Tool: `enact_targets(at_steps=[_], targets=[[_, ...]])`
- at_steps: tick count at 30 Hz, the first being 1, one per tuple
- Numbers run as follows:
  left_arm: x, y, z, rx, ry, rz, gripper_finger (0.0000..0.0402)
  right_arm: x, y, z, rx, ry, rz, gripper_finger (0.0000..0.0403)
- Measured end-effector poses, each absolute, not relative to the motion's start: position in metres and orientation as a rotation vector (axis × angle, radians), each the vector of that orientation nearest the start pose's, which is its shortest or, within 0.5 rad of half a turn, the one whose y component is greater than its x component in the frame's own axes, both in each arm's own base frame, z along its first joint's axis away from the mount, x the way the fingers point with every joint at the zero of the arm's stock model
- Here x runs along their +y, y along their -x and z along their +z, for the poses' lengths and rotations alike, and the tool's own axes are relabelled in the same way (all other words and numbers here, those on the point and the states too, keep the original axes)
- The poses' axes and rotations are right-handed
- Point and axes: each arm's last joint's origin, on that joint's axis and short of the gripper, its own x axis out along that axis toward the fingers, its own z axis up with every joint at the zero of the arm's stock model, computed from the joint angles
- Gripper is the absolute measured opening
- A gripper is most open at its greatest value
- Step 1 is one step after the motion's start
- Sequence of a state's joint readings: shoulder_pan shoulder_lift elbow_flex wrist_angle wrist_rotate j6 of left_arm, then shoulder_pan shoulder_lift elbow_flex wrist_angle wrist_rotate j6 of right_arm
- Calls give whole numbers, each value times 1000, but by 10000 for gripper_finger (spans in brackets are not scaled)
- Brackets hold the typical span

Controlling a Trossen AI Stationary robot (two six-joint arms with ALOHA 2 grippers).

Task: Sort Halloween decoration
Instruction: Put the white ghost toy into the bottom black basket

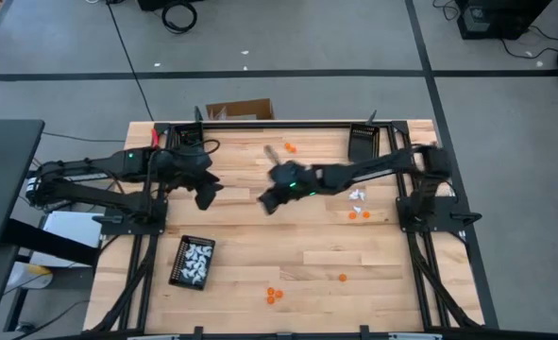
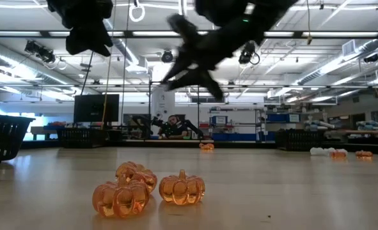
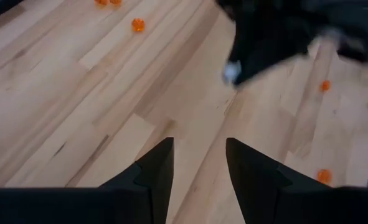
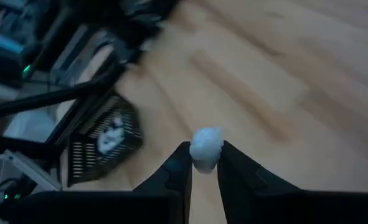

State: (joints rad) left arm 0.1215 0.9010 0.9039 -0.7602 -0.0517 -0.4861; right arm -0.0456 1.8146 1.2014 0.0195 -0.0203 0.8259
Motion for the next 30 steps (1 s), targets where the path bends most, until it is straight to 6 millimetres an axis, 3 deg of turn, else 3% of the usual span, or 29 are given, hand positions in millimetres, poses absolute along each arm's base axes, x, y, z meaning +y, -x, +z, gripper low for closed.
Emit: enact_targets(at_steps=[8, 15, 22, 27, 30], targets=[[22, -166, 303, 742, 442, 343, 155, 26, -491, 214, 485, -737, -109, 65], [21, -158, 301, 787, 426, 347, 155, 57, -541, 198, 445, -724, -34, 67], [19, -146, 300, 843, 393, 341, 155, 79, -565, 170, 469, -717, 17, 92], [19, -141, 301, 855, 376, 334, 155, 88, -565, 153, 558, -714, 31, 160], [19, -141, 301, 851, 371, 332, 155, 88, -561, 156, 597, -687, -30, 205]])
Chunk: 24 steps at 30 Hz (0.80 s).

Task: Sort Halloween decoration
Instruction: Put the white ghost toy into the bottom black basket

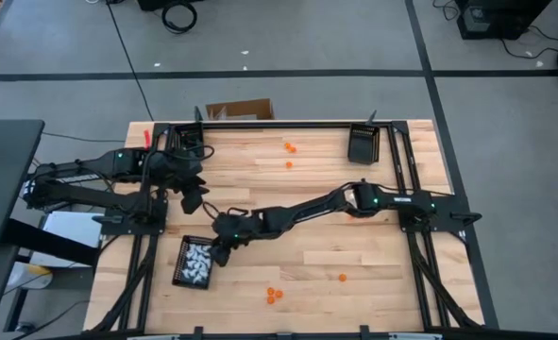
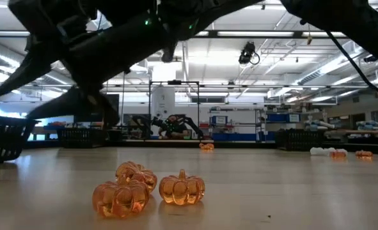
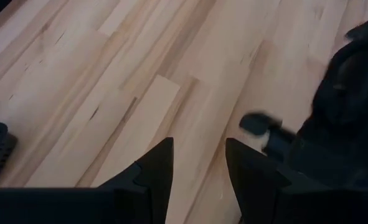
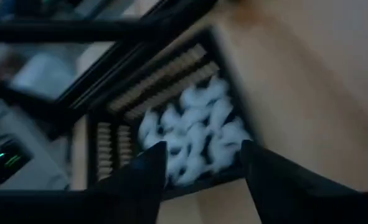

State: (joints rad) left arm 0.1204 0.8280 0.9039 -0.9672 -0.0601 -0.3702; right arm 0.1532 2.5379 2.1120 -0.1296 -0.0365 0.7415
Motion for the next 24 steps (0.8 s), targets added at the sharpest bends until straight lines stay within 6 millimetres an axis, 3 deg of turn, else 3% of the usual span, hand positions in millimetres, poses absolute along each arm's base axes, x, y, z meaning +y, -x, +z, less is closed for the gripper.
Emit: enact_targets(at_steps=[4, 11, 19, 24], targets=[[19, -141, 302, 847, 358, 325, 155, 85, -545, 184, 626, -623, -239, 225], [19, -142, 302, 839, 343, 326, 155, 70, -502, 256, 682, -522, -469, 208], [20, -141, 302, 846, 337, 345, 155, 41, -415, 274, 1170, -436, -977, 201], [20, -141, 302, 846, 338, 346, 155, 24, -387, 265, 1273, -479, -1048, 201]])
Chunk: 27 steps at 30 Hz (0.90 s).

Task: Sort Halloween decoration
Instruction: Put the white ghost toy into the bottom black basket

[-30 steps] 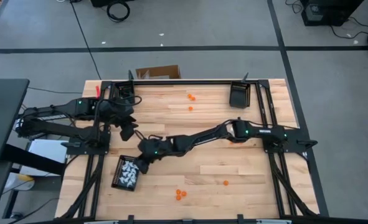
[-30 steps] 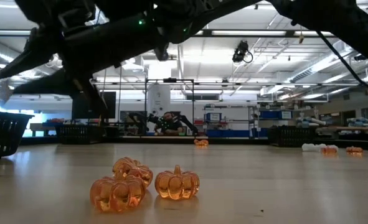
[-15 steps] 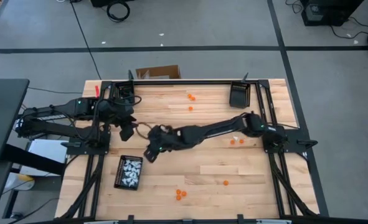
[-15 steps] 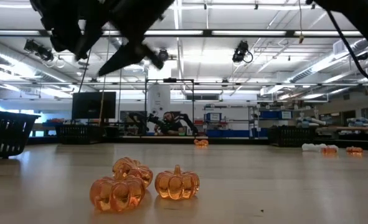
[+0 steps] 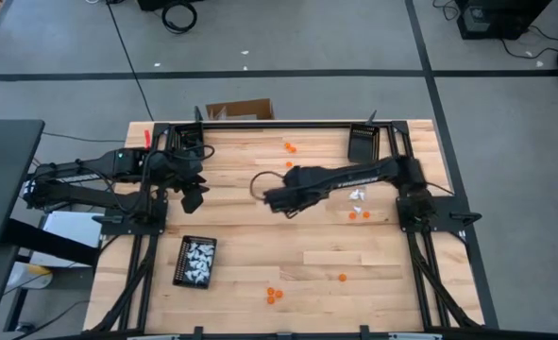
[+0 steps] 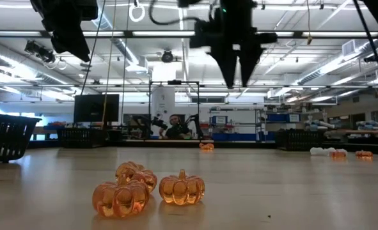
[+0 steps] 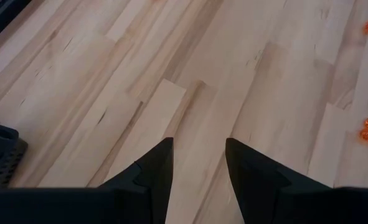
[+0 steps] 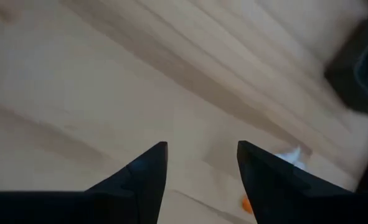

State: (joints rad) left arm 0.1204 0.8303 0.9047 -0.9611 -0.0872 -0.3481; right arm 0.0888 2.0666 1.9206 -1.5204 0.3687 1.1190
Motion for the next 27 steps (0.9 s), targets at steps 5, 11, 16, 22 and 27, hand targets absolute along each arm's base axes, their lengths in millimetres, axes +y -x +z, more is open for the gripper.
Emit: enact_targets(at_steps=[5, 11, 16, 22, 27], targets=[[20, -141, 301, 845, 346, 353, 155, 2, -344, 243, 1342, -598, -1122, 201], [21, -142, 302, 835, 330, 380, 155, -15, -289, 228, 1270, -791, -1156, 201], [21, -143, 303, 813, 334, 399, 155, -21, -243, 211, 1283, -917, -1255, 201], [23, -151, 303, 775, 342, 424, 155, -30, -213, 178, 1264, -1025, -1259, 199], [24, -157, 302, 762, 372, 443, 155, -37, -199, 160, 1252, -1044, -1249, 188]])
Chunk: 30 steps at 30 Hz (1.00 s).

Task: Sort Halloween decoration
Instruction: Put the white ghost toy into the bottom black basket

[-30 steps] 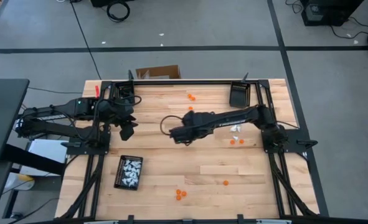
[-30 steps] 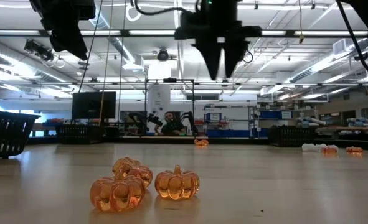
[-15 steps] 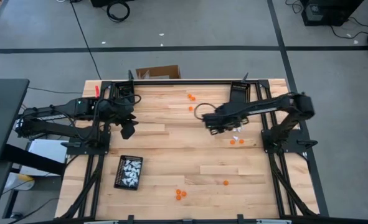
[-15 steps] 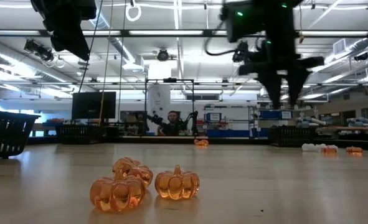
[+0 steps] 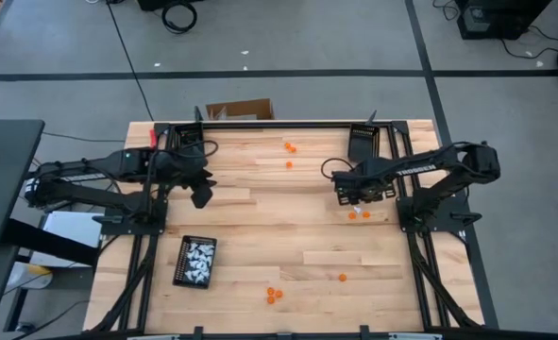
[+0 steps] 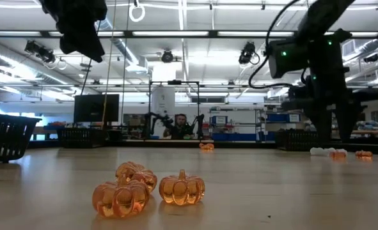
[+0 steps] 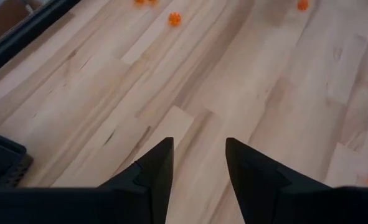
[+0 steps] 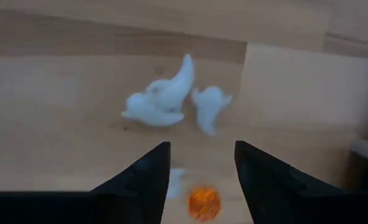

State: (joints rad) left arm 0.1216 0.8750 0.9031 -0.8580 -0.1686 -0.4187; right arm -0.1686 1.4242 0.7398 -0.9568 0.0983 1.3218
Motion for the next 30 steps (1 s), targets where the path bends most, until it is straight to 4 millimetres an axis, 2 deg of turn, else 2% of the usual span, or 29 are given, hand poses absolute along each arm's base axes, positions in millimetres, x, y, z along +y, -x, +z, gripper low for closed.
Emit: enact_targets(at_steps=[8, 15, 20, 27, 30], targets=[[28, -174, 295, 777, 407, 484, 155, -56, -187, 138, 1280, -1046, -1209, 176], [35, -189, 286, 796, 442, 515, 155, -69, -182, 137, 1302, -1044, -1140, 165], [40, -196, 284, 775, 466, 520, 155, -75, -182, 137, 1323, -1037, -1063, 129], [46, -198, 284, 755, 520, 499, 155, -78, -182, 139, 1300, -1033, -1033, 49], [45, -195, 285, 762, 540, 486, 155, -76, -187, 145, 1260, -1031, -1011, 39]])
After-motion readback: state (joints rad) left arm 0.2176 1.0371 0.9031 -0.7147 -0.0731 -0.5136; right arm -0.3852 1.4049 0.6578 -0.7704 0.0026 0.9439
